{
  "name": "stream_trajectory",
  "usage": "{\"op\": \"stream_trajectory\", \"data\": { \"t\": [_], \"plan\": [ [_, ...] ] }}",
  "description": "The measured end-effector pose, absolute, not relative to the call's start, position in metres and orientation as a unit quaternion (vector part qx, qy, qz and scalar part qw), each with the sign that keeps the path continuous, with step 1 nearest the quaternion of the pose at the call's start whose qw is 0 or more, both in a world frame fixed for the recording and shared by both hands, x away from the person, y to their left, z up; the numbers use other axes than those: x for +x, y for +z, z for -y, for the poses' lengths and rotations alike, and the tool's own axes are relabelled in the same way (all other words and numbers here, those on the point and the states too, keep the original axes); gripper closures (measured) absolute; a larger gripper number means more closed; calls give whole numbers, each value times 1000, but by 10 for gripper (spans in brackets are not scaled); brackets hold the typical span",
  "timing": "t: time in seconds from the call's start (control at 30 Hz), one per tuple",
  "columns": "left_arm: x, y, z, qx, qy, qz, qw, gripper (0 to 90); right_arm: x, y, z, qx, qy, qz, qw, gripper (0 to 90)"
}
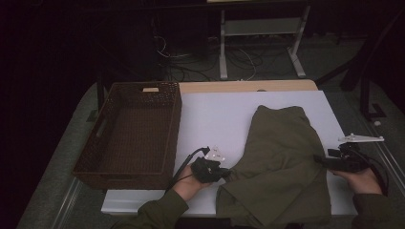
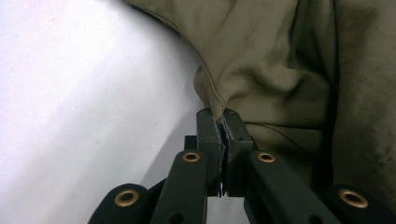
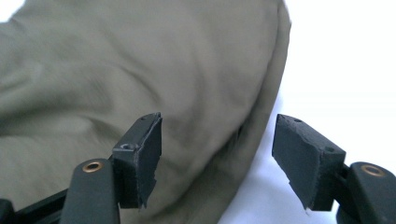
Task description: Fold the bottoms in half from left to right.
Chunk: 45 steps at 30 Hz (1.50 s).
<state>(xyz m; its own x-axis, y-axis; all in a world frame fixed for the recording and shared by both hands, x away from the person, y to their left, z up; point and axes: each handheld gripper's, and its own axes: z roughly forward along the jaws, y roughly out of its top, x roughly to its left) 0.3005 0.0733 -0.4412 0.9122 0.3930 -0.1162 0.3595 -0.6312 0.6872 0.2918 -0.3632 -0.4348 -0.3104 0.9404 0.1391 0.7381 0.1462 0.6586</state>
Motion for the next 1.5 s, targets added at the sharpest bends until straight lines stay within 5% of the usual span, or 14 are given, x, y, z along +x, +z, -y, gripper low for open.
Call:
{"op": "stream_trajectory", "data": {
  "t": [0.2, 0.23, 0.53, 0.97, 1.5],
  "plan": [
    [301, -442, -73, 903, 20, -207, 375, 872, 294, -443, 363, 579, 309, -744, 125, 452],
    [301, -442, -73, 903, 20, -207, 375, 872, 294, -443, 362, 578, 308, -745, 124, 567],
    [299, -442, -73, 902, 18, -212, 375, 874, 298, -443, 360, 572, 306, -753, 111, 861],
    [300, -436, -74, 897, 39, -221, 381, 877, 332, -441, 353, 561, 295, -761, 136, 873],
    [327, -433, -84, 872, 109, -303, 368, 880, 416, -444, 330, 554, 311, -755, 163, 873]
  ]
}}
